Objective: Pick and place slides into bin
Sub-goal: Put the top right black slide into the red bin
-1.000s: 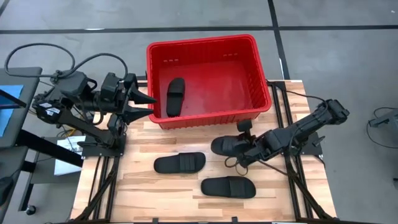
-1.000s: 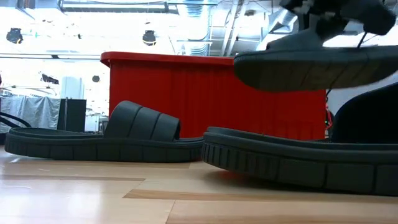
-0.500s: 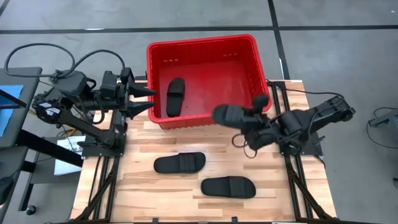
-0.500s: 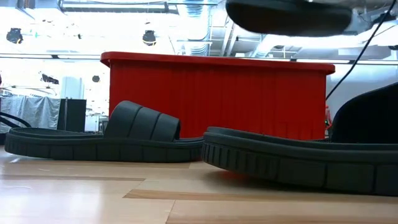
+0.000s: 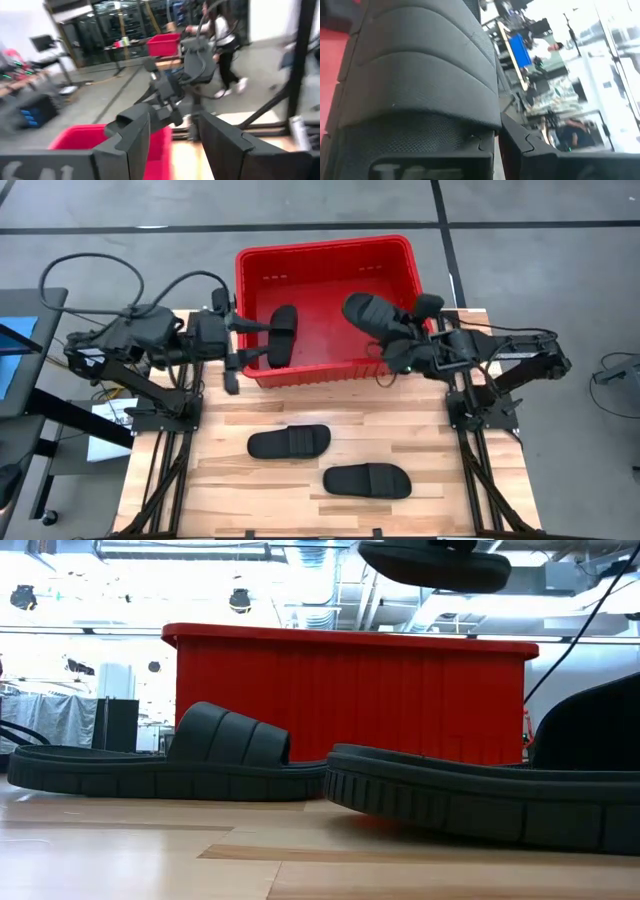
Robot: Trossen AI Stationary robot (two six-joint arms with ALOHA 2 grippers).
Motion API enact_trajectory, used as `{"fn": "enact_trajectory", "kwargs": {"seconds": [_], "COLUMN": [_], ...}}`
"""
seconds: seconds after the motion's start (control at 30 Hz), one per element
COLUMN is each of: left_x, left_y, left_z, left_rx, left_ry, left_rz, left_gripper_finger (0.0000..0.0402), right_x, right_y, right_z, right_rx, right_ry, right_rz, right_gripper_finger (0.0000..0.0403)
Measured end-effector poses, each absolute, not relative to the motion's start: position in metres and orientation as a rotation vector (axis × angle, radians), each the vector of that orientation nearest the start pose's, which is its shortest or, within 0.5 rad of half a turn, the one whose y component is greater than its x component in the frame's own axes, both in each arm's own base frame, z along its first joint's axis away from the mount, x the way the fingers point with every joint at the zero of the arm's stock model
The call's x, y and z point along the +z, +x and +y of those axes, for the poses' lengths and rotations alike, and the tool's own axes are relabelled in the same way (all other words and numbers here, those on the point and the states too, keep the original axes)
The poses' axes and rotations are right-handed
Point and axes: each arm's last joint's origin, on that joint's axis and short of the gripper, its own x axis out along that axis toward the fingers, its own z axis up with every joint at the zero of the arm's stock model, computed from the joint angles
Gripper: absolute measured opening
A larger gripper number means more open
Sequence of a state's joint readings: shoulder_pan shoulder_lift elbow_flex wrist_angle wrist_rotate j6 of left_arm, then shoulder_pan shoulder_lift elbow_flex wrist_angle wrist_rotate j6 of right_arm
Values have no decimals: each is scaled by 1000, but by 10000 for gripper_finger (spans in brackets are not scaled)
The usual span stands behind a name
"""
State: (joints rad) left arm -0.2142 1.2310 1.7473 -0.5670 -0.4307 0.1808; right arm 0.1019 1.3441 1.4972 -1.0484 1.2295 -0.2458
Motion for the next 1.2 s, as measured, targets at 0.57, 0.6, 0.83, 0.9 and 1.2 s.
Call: {"fn": "enact_trajectory", "kwargs": {"seconds": [0.57, 0.6, 0.83, 0.9, 1.2], "left_x": [500, 501, 502, 500, 471], "left_y": [265, 265, 263, 265, 297], "left_z": [9, 15, 66, 79, 114], "left_rx": [621, 635, 512, 460, 332], "left_ry": [285, 246, -158, -260, -507], "left_rz": [164, 151, 33, 15, 92], "left_gripper_finger": [161, 161, 161, 161, 161], "right_x": [404, 404, 406, 407, 412], "right_y": [251, 251, 251, 253, 257], "right_z": [-5, -5, -1, -1, -1], "right_rx": [-948, -945, -954, -949, -946], "right_ry": [-876, -880, -914, -929, -950], "right_rz": [884, 883, 882, 881, 860], "right_gripper_finger": [0, 0, 0, 0, 0]}}
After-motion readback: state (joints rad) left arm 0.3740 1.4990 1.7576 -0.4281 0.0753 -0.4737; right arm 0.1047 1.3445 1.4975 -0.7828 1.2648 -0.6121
